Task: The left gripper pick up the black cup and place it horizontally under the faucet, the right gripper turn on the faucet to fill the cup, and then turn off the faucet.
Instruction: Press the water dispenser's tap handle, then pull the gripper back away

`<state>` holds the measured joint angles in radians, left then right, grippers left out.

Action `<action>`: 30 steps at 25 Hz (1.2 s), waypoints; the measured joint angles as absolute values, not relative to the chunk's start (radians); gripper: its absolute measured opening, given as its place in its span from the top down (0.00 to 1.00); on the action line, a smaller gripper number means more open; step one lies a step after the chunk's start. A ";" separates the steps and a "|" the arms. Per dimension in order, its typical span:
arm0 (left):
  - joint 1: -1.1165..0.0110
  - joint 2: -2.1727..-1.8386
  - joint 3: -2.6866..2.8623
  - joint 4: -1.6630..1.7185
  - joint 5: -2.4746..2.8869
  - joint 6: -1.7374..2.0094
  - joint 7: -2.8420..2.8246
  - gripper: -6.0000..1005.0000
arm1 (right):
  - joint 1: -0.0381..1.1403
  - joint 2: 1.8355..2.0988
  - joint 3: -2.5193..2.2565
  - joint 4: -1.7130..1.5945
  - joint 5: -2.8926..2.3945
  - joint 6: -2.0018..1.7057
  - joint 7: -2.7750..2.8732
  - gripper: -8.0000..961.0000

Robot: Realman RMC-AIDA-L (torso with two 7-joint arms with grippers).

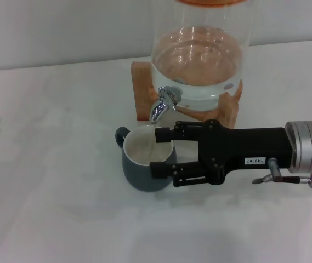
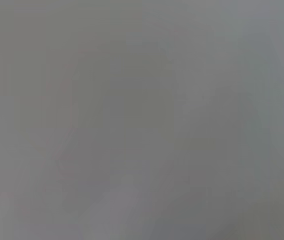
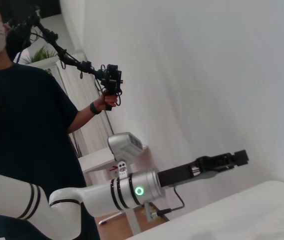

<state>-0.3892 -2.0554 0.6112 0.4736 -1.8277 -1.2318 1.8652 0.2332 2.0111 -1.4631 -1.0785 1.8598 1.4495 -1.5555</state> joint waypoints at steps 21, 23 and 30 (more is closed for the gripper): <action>-0.380 -2.052 0.609 0.474 -1.850 -1.243 1.868 0.61 | 0.220 2.011 -1.521 -1.094 1.911 1.263 -1.556 0.16; -0.380 -2.052 0.609 0.474 -1.849 -1.242 1.868 0.61 | 0.214 2.011 -1.527 -1.106 1.911 1.243 -1.556 0.16; -0.380 -2.052 0.609 0.474 -1.848 -1.240 1.868 0.61 | 0.208 2.010 -1.527 -1.122 1.909 1.229 -1.556 0.16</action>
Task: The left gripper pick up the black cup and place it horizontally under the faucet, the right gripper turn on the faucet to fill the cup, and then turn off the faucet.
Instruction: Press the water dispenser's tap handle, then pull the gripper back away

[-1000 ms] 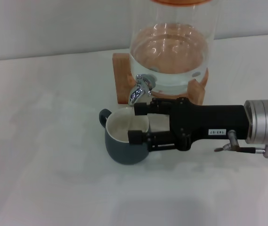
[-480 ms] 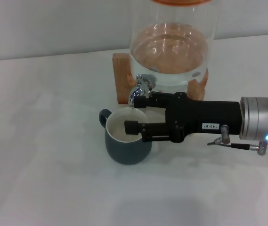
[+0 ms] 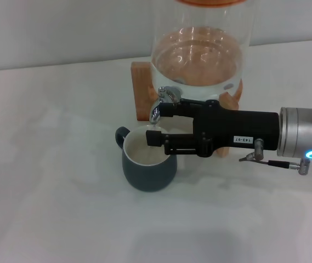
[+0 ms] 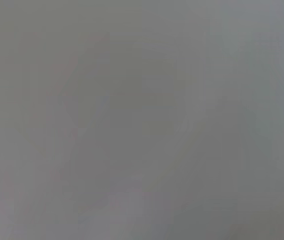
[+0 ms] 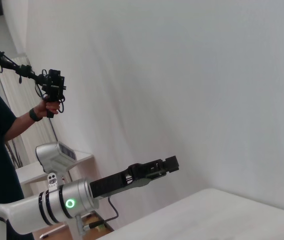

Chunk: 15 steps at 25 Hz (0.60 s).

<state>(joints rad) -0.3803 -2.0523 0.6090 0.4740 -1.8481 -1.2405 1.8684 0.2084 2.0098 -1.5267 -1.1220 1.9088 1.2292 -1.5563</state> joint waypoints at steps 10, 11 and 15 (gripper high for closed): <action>-0.384 -2.048 0.609 0.474 -1.848 -1.235 1.868 0.61 | 0.209 2.009 -1.509 -1.123 1.902 1.229 -1.559 0.16; -0.384 -2.048 0.609 0.474 -1.848 -1.235 1.868 0.61 | 0.208 2.009 -1.505 -1.123 1.902 1.229 -1.560 0.16; -0.385 -2.045 0.609 0.474 -1.849 -1.235 1.868 0.61 | 0.202 2.008 -1.489 -1.119 1.902 1.230 -1.565 0.16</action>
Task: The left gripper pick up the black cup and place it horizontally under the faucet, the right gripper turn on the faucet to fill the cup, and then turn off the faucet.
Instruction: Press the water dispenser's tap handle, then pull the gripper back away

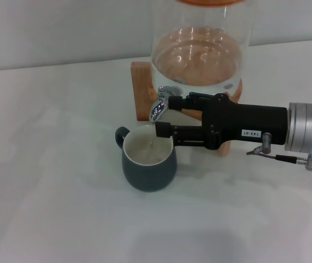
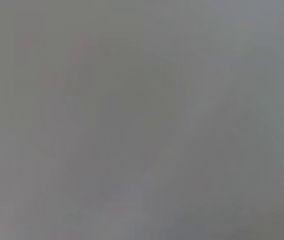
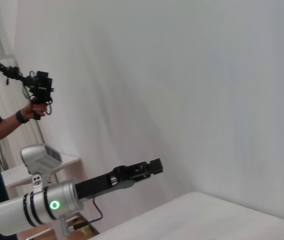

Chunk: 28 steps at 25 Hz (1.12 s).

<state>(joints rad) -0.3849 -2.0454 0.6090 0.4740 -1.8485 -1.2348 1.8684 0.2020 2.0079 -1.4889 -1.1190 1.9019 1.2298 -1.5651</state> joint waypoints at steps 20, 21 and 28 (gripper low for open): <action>-0.385 -2.045 0.609 0.474 -1.850 -1.231 1.868 0.61 | 0.193 2.005 -1.434 -1.105 1.903 1.299 -1.573 0.16; -0.385 -2.045 0.609 0.474 -1.850 -1.229 1.868 0.61 | 0.193 2.005 -1.425 -1.105 1.906 1.325 -1.575 0.16; -0.386 -2.046 0.609 0.474 -1.850 -1.215 1.868 0.61 | 0.190 2.007 -1.403 -1.102 1.922 1.400 -1.579 0.16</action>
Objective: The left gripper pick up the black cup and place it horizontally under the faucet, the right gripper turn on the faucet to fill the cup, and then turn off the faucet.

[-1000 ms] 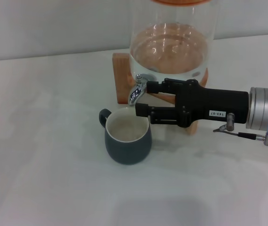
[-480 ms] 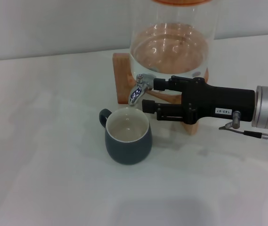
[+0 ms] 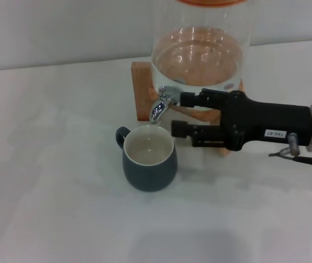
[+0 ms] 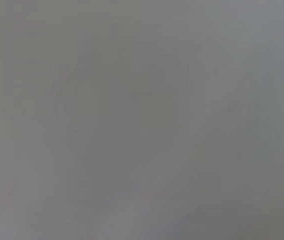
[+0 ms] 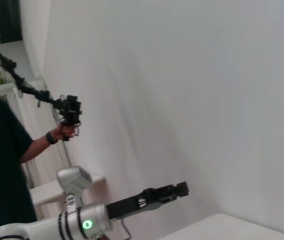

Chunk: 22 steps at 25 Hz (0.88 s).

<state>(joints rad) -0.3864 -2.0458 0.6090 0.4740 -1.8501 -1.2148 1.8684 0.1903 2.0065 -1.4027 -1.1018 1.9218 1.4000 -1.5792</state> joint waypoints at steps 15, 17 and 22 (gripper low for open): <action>-0.385 -2.048 0.612 0.474 -1.844 -1.222 1.866 0.61 | 0.170 2.002 -1.040 -0.922 1.830 1.457 -1.633 0.16; -0.386 -2.048 0.612 0.474 -1.844 -1.222 1.866 0.61 | 0.170 2.002 -0.977 -0.921 1.787 1.459 -1.634 0.16; -0.388 -2.047 0.615 0.474 -1.839 -1.223 1.867 0.61 | 0.164 2.002 -0.835 -0.917 1.730 1.465 -1.647 0.16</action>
